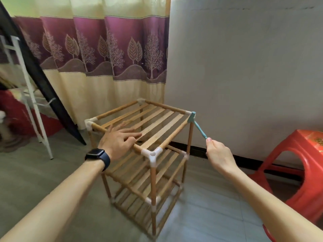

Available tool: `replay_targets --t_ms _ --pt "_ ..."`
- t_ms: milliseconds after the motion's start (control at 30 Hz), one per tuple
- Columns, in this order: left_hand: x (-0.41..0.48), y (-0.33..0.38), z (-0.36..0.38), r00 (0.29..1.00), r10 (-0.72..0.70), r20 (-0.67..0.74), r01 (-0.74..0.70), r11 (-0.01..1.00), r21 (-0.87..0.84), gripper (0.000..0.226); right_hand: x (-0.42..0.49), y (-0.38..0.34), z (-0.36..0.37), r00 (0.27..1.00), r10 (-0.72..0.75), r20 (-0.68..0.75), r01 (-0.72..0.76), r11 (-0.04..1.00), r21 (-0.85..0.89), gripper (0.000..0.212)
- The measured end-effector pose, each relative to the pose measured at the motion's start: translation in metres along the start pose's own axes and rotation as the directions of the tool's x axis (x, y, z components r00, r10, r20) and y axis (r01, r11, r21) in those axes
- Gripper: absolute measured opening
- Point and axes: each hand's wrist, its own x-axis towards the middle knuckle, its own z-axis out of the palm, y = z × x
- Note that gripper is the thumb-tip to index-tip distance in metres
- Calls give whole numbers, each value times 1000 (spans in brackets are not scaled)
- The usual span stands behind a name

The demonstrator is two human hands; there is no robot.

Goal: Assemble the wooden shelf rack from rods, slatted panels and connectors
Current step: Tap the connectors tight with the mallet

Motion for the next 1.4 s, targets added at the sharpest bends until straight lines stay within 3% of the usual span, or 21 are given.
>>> replay_targets --t_ms 67,167,200,400,567,667,767,867,900,933,1000,1033,1067,1167,1233,1267,1333,1400 --pt "3 -11 -19 991 -128 48 126 992 27 50 -3 1 1 1000 8 16 -8 1000 -4 50" --pt "22 -6 -39 942 -314 118 270 918 290 47 -5 2 -4 999 -15 28 16 1000 -11 51" --pt "29 0 -41 931 -342 126 294 909 294 48 -4 3 -7 999 -23 27 24 1000 -19 53" --pt "56 91 -1 983 -147 107 117 962 249 54 -12 5 -18 998 -55 17 56 991 -124 47" --pt "55 126 65 970 -232 74 205 942 266 52 -17 10 -23 994 -53 93 87 909 -407 43" --pt "61 122 73 969 -237 66 212 942 259 50 -14 5 -31 992 -86 92 120 868 -482 42" --pt "64 119 73 971 -222 84 195 948 250 50 -5 -8 -54 982 -188 -35 164 921 -354 43" --pt "63 119 73 970 -229 86 205 953 224 53 -7 -17 -62 861 -353 -366 389 921 26 39" --pt "63 121 72 970 -230 84 207 953 223 54 -9 -15 -59 854 -344 -390 398 915 64 37" --pt "63 122 71 970 -230 80 207 952 227 54 -9 -10 -52 892 -312 -327 354 932 75 36" --pt "61 123 70 968 -236 87 211 950 230 54 -10 5 -36 997 -73 -3 72 990 -123 40" --pt "60 123 70 967 -237 94 211 950 228 54 -8 11 -34 1000 -10 21 14 980 -198 43" --pt "60 123 71 968 -232 94 205 951 232 53 -5 15 -34 1000 -8 -4 7 983 -185 45" --pt "63 121 71 971 -227 75 204 951 233 52 -10 11 -35 948 -155 -277 178 982 59 45" --pt "63 123 70 968 -236 86 211 949 236 53 -11 10 -29 987 -128 -98 126 992 -32 44" --pt "62 123 71 969 -234 82 210 949 235 53 -14 10 -26 999 -24 28 27 993 -115 44" --pt "61 124 71 970 -228 84 204 951 233 52 -10 14 -26 999 -37 8 38 991 -130 43" --pt "61 124 70 972 -224 69 203 951 233 52 -11 12 -29 974 -132 -183 129 991 -31 43"
